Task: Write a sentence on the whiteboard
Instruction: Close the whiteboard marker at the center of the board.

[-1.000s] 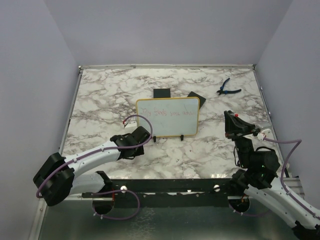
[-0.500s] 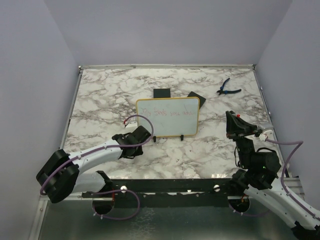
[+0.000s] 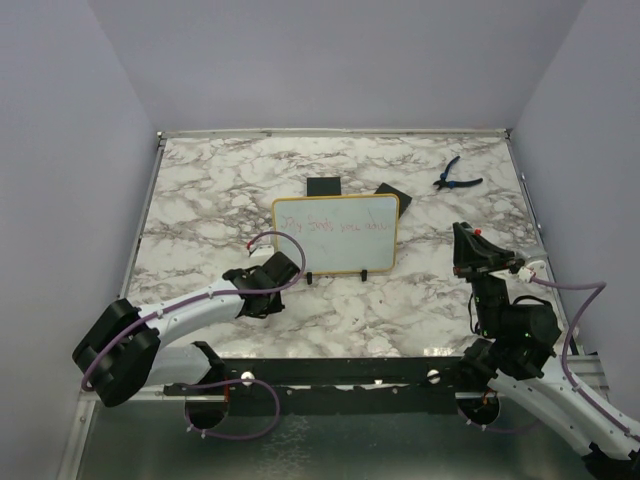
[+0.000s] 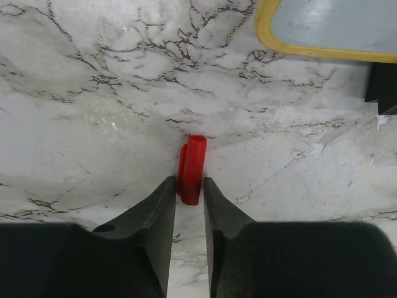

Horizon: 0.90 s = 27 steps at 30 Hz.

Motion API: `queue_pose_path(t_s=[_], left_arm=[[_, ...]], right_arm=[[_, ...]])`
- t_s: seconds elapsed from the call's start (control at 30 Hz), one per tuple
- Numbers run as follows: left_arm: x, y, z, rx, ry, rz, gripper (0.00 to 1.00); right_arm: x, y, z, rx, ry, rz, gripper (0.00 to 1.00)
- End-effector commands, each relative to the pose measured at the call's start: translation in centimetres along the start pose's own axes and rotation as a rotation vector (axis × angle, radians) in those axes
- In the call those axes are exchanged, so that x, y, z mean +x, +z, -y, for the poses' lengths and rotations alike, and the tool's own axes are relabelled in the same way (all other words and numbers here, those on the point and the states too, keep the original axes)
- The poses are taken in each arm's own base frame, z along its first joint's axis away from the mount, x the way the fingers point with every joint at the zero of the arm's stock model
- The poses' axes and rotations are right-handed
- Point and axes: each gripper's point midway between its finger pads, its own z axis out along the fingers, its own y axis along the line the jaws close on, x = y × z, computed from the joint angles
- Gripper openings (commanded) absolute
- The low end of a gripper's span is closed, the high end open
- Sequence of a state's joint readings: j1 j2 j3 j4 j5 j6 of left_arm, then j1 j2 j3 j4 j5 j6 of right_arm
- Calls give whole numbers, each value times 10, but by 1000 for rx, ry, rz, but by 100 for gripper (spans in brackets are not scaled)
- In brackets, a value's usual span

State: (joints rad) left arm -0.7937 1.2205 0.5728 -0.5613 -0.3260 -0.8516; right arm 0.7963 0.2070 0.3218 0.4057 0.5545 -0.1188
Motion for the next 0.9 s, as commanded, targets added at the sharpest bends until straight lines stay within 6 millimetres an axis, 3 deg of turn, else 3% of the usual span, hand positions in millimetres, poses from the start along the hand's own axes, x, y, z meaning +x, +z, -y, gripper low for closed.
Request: queue_pose_path(t_s=[0.0,0.17,0.43,0.87], left_arm=[[14,3,-1,16,17,-56,25],[11,4,-3,3,20,-39,19],[7,1,-1,16,32,-24,0],[-6,-15,33,249,61,52,0]], right_arm=[[8,-2,7,33,-7,-21,1],[9,-2,7,34,-8,-23,1],[13,-3,9,44,-14,-34,1],[27,1,3,32,-39,-117,1]])
